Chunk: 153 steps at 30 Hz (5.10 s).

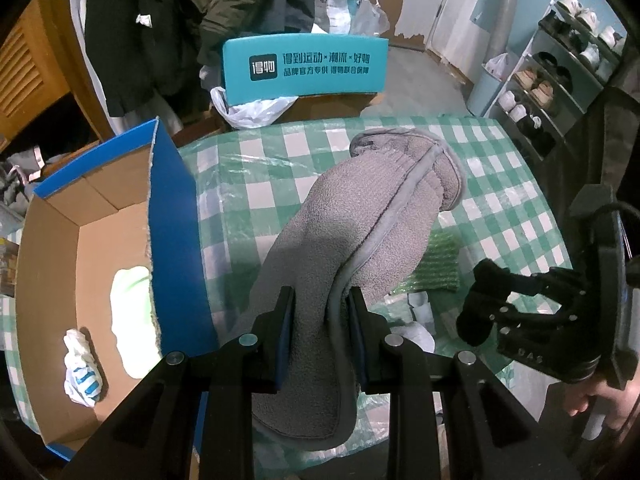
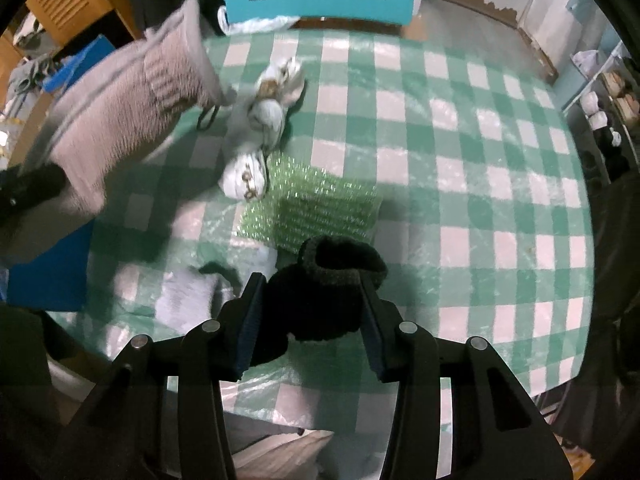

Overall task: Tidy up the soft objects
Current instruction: 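Lift the grey sock with the left tool while the right tool grasps the black knit item, then carry the grey sock and black knit item in both tools over the cardboard box, then lower both items into the box and open both tools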

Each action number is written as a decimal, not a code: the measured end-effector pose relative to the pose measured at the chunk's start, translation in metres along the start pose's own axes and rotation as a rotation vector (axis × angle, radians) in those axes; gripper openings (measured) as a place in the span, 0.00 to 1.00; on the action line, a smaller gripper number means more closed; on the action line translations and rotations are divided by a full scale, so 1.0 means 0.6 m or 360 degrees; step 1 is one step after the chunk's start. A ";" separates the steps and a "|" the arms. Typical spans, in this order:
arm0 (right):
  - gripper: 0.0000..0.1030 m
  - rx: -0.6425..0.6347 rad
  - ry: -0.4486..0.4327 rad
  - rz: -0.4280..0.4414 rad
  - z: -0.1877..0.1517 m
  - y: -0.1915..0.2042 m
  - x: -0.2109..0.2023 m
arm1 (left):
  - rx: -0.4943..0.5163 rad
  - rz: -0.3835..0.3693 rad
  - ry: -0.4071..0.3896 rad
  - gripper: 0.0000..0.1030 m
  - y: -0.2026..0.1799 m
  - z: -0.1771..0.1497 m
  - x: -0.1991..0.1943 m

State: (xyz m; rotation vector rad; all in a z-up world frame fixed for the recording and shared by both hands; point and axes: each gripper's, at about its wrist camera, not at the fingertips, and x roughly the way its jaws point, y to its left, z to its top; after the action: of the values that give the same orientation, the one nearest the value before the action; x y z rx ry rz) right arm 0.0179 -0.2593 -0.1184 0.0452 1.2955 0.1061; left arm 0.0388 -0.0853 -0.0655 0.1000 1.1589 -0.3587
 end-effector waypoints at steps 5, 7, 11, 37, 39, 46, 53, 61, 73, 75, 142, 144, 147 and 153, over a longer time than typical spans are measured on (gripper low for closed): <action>0.43 -0.0009 -0.0066 0.0001 0.008 0.019 -0.034 | -0.0003 -0.0002 -0.0034 0.25 0.004 0.000 -0.016; 0.43 -0.0012 -0.0087 0.0003 -0.009 0.003 -0.042 | -0.0002 -0.0002 -0.0049 0.25 0.004 0.000 -0.024; 0.43 -0.0017 -0.0125 0.0006 -0.013 -0.007 -0.062 | -0.0001 -0.0006 -0.0077 0.25 0.004 0.000 -0.038; 0.43 -0.0149 -0.0333 0.0109 0.020 0.061 -0.151 | -0.0006 0.0039 -0.0273 0.25 0.023 0.000 -0.141; 0.43 -0.0163 -0.0341 0.0117 0.023 0.068 -0.154 | -0.0013 0.0041 -0.0284 0.25 0.028 0.000 -0.146; 0.43 -0.0221 -0.0359 0.0142 0.036 0.101 -0.162 | -0.0048 0.0052 -0.0314 0.25 0.051 -0.007 -0.162; 0.43 -0.0277 -0.0362 0.0156 0.046 0.139 -0.161 | -0.0085 0.0082 -0.0341 0.25 0.078 -0.016 -0.177; 0.43 -0.0348 -0.0363 0.0171 0.061 0.189 -0.159 | -0.0145 0.0109 -0.0356 0.25 0.116 -0.025 -0.186; 0.43 -0.0473 -0.0337 0.0205 0.085 0.274 -0.145 | -0.0266 0.0165 -0.0344 0.25 0.187 -0.054 -0.186; 0.43 -0.0496 -0.0331 0.0214 0.088 0.291 -0.142 | -0.0286 0.0179 -0.0340 0.25 0.198 -0.058 -0.185; 0.56 -0.0610 -0.0168 0.0225 0.119 0.398 -0.062 | -0.0459 0.0446 -0.0131 0.61 0.293 -0.091 -0.117; 0.56 -0.0600 -0.0173 0.0219 0.117 0.389 -0.065 | -0.0434 0.0444 -0.0146 0.63 0.282 -0.087 -0.120; 0.56 -0.0580 -0.0184 0.0206 0.114 0.372 -0.071 | -0.0402 0.0437 -0.0154 0.66 0.266 -0.082 -0.122; 0.57 -0.0538 -0.0206 0.0192 0.109 0.335 -0.086 | -0.0339 0.0427 -0.0151 0.69 0.234 -0.071 -0.119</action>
State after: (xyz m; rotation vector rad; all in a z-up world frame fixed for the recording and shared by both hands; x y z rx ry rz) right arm 0.0562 -0.0634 -0.0328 -0.1567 1.1311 0.4179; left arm 0.0221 0.0737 -0.0328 0.0505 1.0673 -0.0016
